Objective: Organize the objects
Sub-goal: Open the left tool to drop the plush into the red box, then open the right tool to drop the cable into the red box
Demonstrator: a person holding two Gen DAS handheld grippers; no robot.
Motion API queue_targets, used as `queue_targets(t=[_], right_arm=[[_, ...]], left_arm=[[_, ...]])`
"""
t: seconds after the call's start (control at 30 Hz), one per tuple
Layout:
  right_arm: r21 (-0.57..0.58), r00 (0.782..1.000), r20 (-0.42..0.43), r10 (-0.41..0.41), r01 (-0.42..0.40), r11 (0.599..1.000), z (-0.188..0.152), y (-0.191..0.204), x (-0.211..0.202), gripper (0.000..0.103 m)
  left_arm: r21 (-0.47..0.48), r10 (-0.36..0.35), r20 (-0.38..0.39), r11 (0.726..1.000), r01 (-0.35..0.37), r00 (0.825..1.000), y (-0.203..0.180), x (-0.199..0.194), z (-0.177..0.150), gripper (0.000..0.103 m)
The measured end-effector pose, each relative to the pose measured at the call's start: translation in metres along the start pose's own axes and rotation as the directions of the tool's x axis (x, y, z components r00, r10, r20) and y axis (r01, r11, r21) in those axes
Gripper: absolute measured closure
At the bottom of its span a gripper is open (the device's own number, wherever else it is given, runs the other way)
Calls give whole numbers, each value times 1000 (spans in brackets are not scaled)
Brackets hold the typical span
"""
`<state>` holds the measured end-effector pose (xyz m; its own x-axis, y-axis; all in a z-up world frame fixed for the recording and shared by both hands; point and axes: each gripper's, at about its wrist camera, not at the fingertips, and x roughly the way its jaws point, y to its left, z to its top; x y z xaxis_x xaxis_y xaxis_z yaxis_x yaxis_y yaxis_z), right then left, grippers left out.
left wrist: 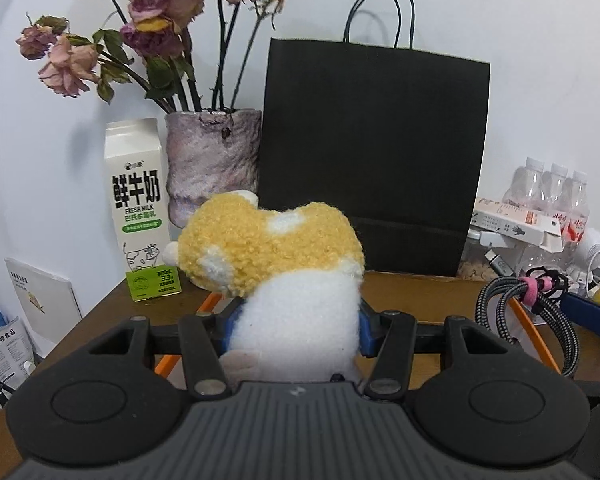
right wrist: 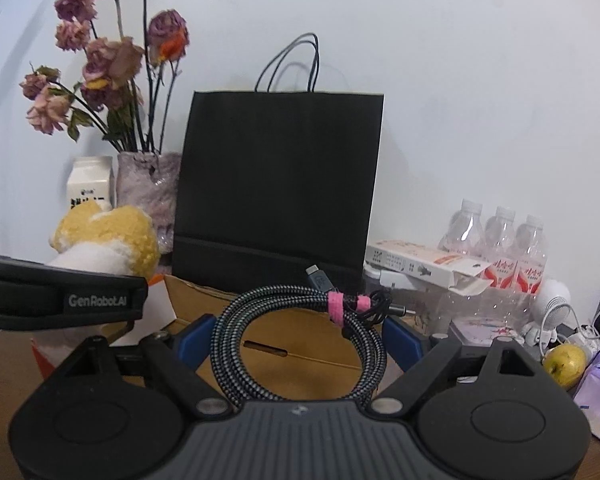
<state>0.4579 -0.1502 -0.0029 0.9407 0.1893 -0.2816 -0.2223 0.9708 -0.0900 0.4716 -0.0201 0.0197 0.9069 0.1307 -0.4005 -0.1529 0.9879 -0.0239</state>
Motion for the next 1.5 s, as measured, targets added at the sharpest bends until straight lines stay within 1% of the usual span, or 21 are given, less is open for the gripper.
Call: queue_targets(t=[0.1,0.2,0.33,0.43,0.5,0.53,0.57,0.6,0.63,0.8,1.07,1.3,1.5], right_arm=[[4,1000,-22,5,-5,1000,-4,-1,10,14],[0,999,-43,5,-5,1000,-7,0,19,14],[-3,998,-67,8,-9,1000,-11,1,27,14],[3,997,-80,18,-18,1000,-12,0,29,14],[17,994,-101,34,-33,999,-13,-1,32,14],[20,994,-107,36,-34,999,-14,-1,33,14],[20,994,-109,32,-30,999,-14,-1,34,9],[23,994,-111,24,-21,1000,-14,-1,34,2],[28,994,-110,20,-17,999,-14,-2,34,0],[62,992,-123,24,-17,998,-14,-8,34,0],[55,992,-121,22,-16,998,-12,-6,30,0],[49,993,-114,8,-2,999,-6,-7,17,0],[54,994,-104,15,-9,999,-1,-7,-3,0]], left_arm=[[18,-7,-7,1000,7,1000,-4,10,-3,49],[32,2,-30,999,-1,1000,-6,22,-6,49],[28,10,-57,1000,-9,998,-4,31,-8,49],[31,13,-79,999,-11,997,-3,33,-8,45],[30,15,-87,999,-13,996,-3,33,-8,30],[32,18,-81,999,-15,997,-3,31,-8,11],[36,24,-72,999,-22,997,-4,29,-8,0],[40,32,-58,999,-30,998,-5,27,-7,0],[43,36,-54,999,-34,998,-5,26,-7,0],[27,40,-57,999,-38,998,-3,25,-5,0],[7,36,-44,999,-36,998,0,19,-2,0],[-24,21,2,999,-21,1000,3,-6,3,0],[-38,7,39,999,-5,999,7,-34,5,0]])
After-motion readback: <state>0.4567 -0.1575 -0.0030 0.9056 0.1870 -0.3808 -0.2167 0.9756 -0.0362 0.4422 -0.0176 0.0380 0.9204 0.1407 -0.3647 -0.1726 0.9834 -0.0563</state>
